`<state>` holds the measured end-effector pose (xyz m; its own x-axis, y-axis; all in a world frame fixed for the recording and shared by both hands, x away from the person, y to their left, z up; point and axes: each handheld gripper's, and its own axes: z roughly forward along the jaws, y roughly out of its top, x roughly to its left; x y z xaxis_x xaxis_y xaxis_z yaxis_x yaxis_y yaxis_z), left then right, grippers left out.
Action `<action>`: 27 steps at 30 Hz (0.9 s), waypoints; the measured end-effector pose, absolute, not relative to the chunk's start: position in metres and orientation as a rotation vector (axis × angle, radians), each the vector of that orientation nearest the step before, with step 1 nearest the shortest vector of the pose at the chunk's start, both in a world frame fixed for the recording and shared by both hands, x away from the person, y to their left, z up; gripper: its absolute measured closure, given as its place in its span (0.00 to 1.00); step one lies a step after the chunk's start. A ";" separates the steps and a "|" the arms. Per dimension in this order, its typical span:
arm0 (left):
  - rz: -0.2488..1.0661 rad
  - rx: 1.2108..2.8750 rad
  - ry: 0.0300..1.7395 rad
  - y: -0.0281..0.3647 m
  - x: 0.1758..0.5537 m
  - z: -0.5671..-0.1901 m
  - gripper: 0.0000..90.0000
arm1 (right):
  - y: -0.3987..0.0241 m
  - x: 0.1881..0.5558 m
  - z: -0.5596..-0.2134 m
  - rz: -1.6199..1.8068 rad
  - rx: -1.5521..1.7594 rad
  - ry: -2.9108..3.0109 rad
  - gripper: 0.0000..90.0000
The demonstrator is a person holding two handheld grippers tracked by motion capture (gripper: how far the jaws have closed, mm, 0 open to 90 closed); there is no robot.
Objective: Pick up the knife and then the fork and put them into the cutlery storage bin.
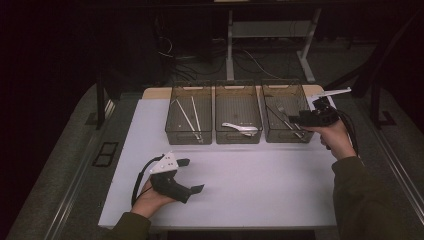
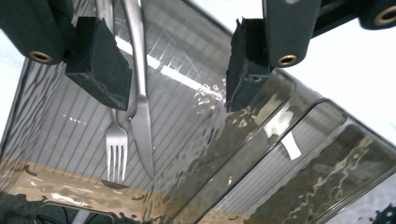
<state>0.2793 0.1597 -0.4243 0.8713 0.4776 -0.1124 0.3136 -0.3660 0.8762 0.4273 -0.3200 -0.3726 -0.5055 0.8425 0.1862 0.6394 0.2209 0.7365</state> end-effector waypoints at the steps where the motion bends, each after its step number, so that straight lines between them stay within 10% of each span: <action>1: 0.194 1.980 0.579 0.160 0.279 -0.424 0.00 | -0.320 0.425 -0.372 1.166 1.394 2.246 0.44; 27: 0.198 1.991 0.579 0.162 0.280 -0.425 0.00 | -0.308 0.352 -0.379 1.385 1.202 2.230 0.37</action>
<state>0.2804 0.1622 -0.4254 0.8712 0.4791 -0.1071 0.3134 -0.3749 0.8725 0.3516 -0.3076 -0.3794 -0.6265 0.7537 0.1983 0.5119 0.2062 0.8339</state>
